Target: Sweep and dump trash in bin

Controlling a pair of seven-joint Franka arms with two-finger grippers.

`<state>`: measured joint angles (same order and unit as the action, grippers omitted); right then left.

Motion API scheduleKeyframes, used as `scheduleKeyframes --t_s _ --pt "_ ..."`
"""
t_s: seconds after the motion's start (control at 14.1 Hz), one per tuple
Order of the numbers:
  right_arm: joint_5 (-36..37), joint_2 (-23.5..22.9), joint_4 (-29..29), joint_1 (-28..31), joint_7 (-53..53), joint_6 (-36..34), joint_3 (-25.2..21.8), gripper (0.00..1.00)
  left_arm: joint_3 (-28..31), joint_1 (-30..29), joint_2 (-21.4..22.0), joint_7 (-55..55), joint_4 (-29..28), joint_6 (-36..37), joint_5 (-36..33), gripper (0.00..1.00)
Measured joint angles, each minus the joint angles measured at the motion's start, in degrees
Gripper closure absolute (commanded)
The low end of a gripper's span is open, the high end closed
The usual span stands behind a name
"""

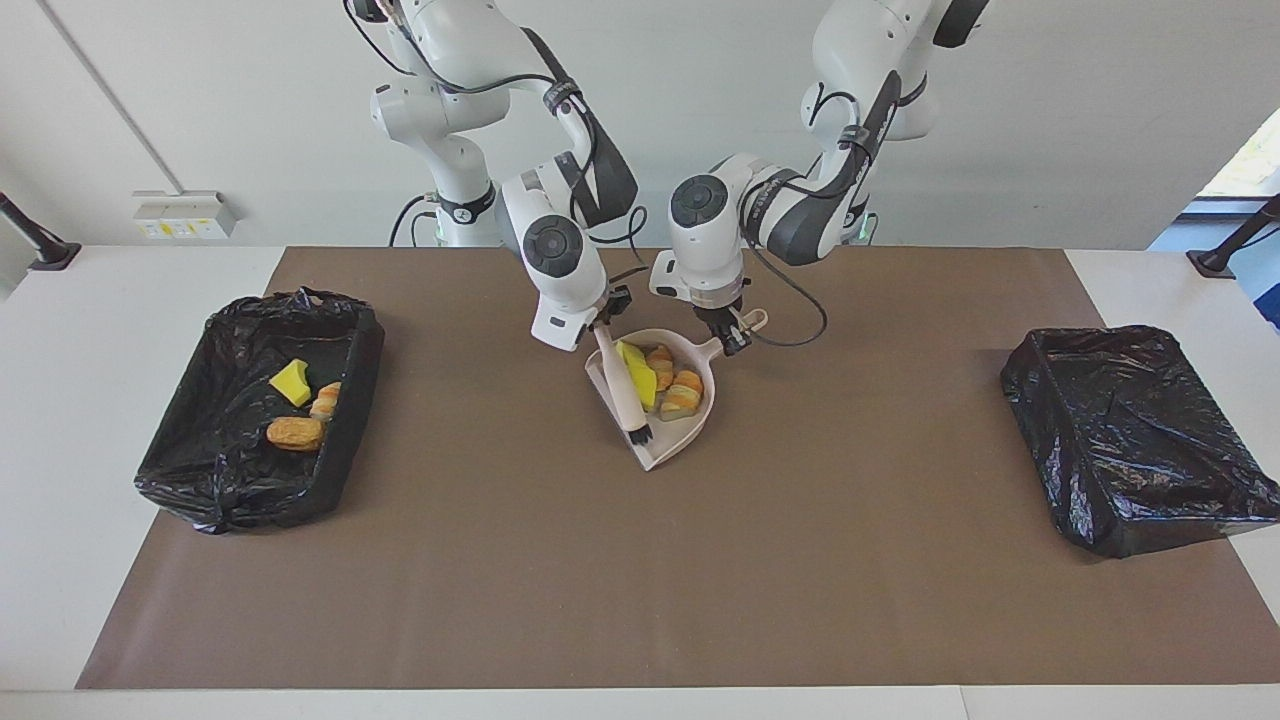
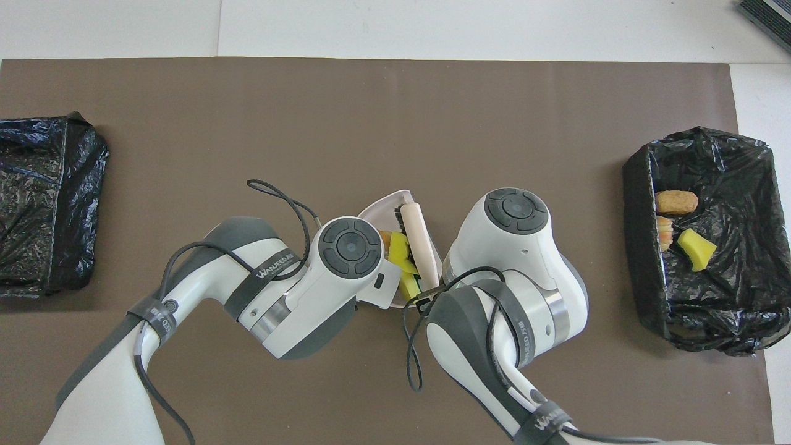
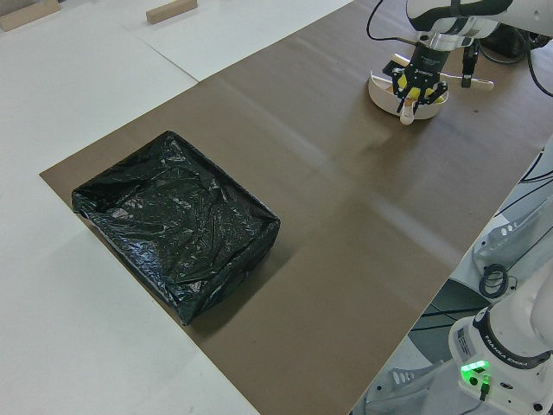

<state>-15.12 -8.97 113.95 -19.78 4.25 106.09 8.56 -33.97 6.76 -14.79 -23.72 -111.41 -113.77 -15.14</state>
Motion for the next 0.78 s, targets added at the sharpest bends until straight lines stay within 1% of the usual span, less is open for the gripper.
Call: scheduleKeyframes --t_s 0.21,0.5,0.64,0.78 --pt "3.57 0.16 0.03 1.12 -0.03 -0.16 -0.34 1.00 2.19 -0.45 0.00 -7.97 0.02 -1.75 0.00 1.00" --pt "9.93 0.16 0.06 1.57 -0.12 -1.33 -0.35 1.00 2.38 -0.46 0.00 -11.06 0.02 -2.79 0.00 1.00" --pt "13.14 0.16 -0.71 1.45 -0.12 -4.58 -0.31 1.00 2.35 -0.46 0.00 -13.97 0.01 -3.33 0.00 1.00" --pt "16.55 0.19 -3.10 1.18 -0.03 -9.65 -0.03 1.00 2.35 -0.46 0.00 -17.40 0.00 -3.74 0.00 1.00"
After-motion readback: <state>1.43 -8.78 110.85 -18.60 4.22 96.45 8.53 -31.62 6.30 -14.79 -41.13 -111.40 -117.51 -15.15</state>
